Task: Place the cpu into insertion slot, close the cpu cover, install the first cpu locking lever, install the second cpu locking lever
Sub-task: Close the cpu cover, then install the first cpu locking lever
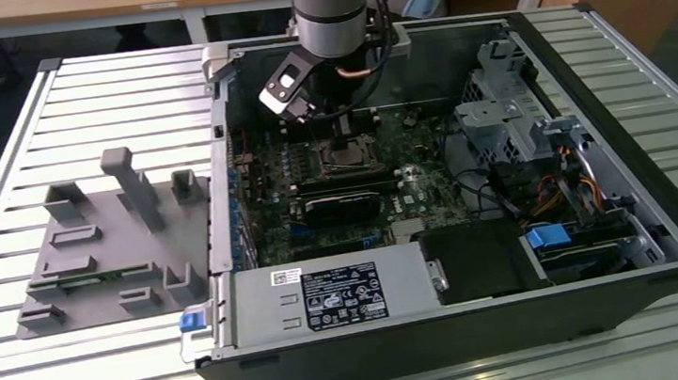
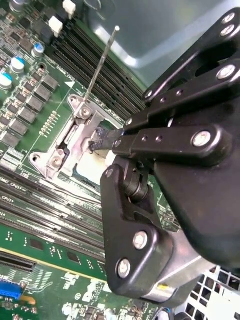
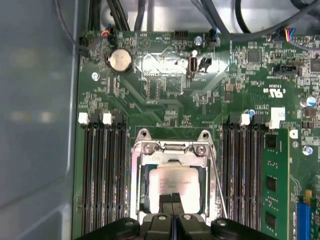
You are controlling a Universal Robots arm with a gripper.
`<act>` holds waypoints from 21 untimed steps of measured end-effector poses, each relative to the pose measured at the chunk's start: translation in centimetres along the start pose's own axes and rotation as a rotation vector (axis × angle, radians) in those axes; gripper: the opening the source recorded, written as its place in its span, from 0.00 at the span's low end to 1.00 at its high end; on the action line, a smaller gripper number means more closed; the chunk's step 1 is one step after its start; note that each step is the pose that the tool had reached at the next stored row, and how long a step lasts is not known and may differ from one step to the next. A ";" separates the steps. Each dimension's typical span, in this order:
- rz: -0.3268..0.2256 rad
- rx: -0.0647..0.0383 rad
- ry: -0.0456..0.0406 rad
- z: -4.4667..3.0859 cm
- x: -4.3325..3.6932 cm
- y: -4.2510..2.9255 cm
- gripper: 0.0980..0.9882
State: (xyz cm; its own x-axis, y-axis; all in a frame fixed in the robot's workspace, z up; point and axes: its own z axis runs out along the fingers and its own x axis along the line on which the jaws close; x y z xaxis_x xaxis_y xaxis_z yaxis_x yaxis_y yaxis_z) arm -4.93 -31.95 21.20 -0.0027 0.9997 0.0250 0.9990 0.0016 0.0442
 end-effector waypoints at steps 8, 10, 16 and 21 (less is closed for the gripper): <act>0.000 0.000 0.0002 -0.05 0.01 0.29 0.01; 0.000 0.000 0.0006 -0.23 0.01 0.30 0.01; 0.000 0.000 0.0007 -1.71 0.05 0.37 0.01; 0.000 0.000 0.0005 -3.63 0.10 0.45 0.01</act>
State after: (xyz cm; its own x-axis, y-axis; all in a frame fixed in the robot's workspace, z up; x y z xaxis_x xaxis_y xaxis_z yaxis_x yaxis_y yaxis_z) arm -4.64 -31.94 24.85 -0.0027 0.9997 0.0255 0.9990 0.0016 0.0444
